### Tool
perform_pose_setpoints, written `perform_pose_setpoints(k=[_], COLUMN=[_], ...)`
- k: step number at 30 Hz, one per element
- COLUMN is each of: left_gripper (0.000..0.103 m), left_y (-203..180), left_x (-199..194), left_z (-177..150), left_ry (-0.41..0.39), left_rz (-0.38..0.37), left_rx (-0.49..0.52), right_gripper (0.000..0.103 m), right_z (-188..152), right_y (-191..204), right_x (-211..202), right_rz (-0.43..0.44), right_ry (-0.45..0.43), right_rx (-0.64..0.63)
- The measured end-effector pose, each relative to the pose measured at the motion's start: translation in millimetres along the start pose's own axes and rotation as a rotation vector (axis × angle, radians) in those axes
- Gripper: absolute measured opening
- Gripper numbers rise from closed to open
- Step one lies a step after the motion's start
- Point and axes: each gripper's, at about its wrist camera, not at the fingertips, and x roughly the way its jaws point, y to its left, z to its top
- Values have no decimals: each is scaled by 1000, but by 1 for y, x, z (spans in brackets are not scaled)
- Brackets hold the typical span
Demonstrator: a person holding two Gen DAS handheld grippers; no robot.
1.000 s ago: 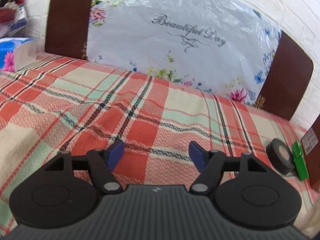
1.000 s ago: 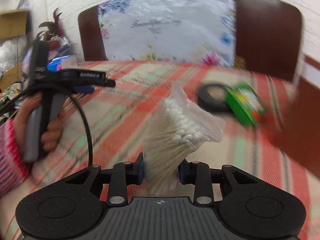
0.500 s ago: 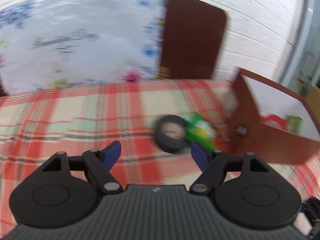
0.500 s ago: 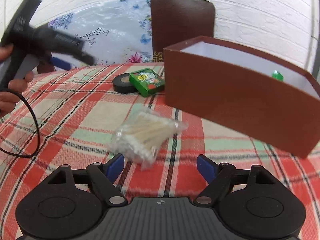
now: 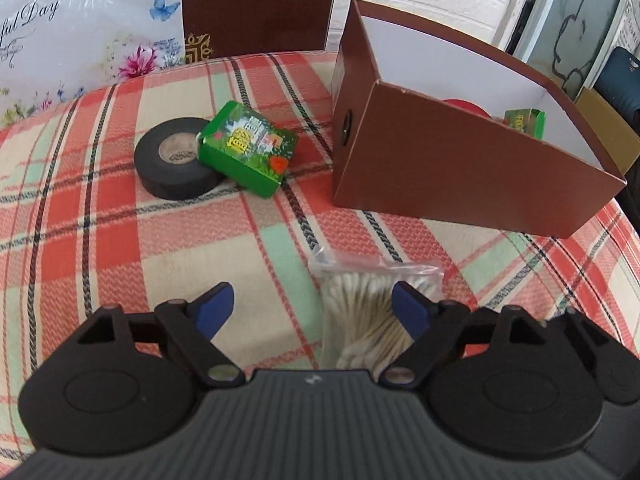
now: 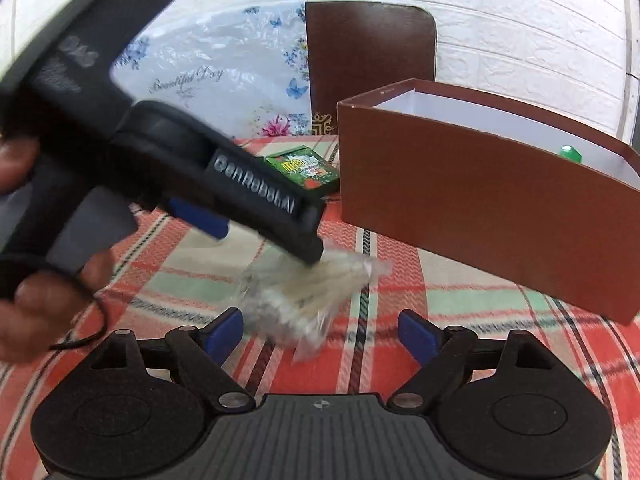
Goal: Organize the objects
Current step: 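Grasp the bag of cotton swabs with the left gripper, then carry the cotton swab bag into the brown box and release it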
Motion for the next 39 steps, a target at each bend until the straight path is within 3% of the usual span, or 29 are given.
perform_pose_setpoints(k=[5,10,16,19,20,21,24,32,39], left_gripper=[88,88,85,64,52,35,24,24,24], left_y=[-3,-3,-9,-9,-11,-14,-27,-59,-76], left_x=[-3,0,0,-3,-4,-5,-13,-72,-57], left_z=[0,0,-1,-3,-2,-2,6,48,91], left_ry=[-5,-3,-11,-17,-17,-19,-23,-227,-288], left_rz=[12,4,8,-45,-60,-76,-76,-102,-93], left_rx=[17,5,28,24,28,37,93,218,254], right_gripper=[78,63,64,65,61,49,35,34,34], right_z=[6,6,5,4,4,4,4,42,78], right_y=[2,-2,-6,-9,-9,-11,-2,-14,-46], right_x=[18,21,20,19,18,17,7,-40,-29], right_rz=[12,38,31,29,35,55,60,-21,-65], right_ry=[-13,-35,-39,-39,-41,-46,-89,-330,-403], right_rx=[-7,7,23,35,35,29,5,-10,3])
